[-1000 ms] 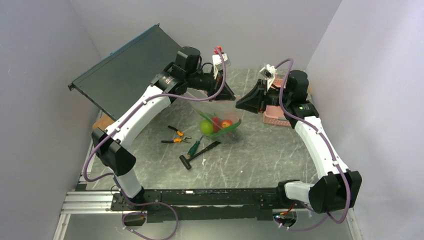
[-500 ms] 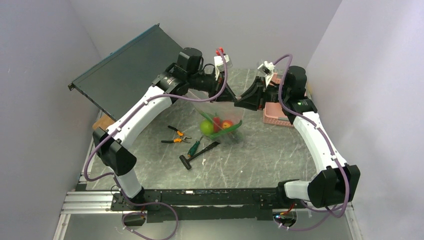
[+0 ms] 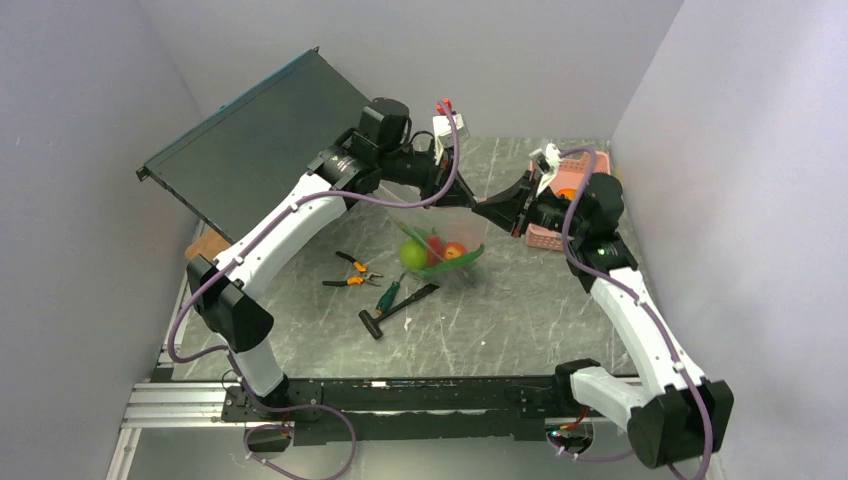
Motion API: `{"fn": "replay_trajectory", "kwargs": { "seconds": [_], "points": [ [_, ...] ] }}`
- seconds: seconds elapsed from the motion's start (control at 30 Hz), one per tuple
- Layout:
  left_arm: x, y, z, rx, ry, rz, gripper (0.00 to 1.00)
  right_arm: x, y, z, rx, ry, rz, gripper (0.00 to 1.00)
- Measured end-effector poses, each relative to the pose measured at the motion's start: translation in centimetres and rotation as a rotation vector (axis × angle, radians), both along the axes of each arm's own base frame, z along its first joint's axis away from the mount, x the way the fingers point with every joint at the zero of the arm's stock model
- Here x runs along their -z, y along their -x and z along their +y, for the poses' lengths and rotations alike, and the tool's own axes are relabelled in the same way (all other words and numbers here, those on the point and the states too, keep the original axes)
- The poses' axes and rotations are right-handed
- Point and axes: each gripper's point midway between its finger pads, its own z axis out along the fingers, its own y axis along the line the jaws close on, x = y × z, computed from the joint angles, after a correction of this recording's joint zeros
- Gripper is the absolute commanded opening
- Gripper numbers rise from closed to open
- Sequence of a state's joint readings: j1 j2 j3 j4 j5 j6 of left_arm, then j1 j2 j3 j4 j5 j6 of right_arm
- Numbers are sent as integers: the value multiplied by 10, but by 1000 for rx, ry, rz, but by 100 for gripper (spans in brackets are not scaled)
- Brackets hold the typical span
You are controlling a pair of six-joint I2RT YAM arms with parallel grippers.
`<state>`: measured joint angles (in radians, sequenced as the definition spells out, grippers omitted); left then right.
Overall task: Place the food in the zip-top bag and seal the zipper
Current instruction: Zip the zipper food storage bag at the center of the board.
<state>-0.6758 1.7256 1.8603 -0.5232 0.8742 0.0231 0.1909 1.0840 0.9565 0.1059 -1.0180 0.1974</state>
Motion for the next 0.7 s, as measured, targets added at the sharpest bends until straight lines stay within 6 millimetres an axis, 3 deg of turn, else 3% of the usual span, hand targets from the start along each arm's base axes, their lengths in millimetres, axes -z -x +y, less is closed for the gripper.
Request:
{"fn": "replay_trajectory", "kwargs": {
  "seconds": [0.1, 0.33, 0.53, 0.57, 0.7],
  "points": [
    [-2, 1, -4, 5, 6, -22, 0, -5, 0, -7, 103, -53, 12, 0],
    [5, -16, 5, -70, -28, -36, 0, 0, -20, -17, 267, -135, 80, 0],
    [11, -19, 13, -87, -50, -35, 0, 1, -25, -22, 317, -138, 85, 0],
    [12, -19, 14, -89, -54, -30, 0, 2, -25, -22, 312, -131, 86, 5],
    [15, -16, 18, -94, -70, -5, 0, -3, -23, -19, 269, -76, 75, 49]
  ]
}}
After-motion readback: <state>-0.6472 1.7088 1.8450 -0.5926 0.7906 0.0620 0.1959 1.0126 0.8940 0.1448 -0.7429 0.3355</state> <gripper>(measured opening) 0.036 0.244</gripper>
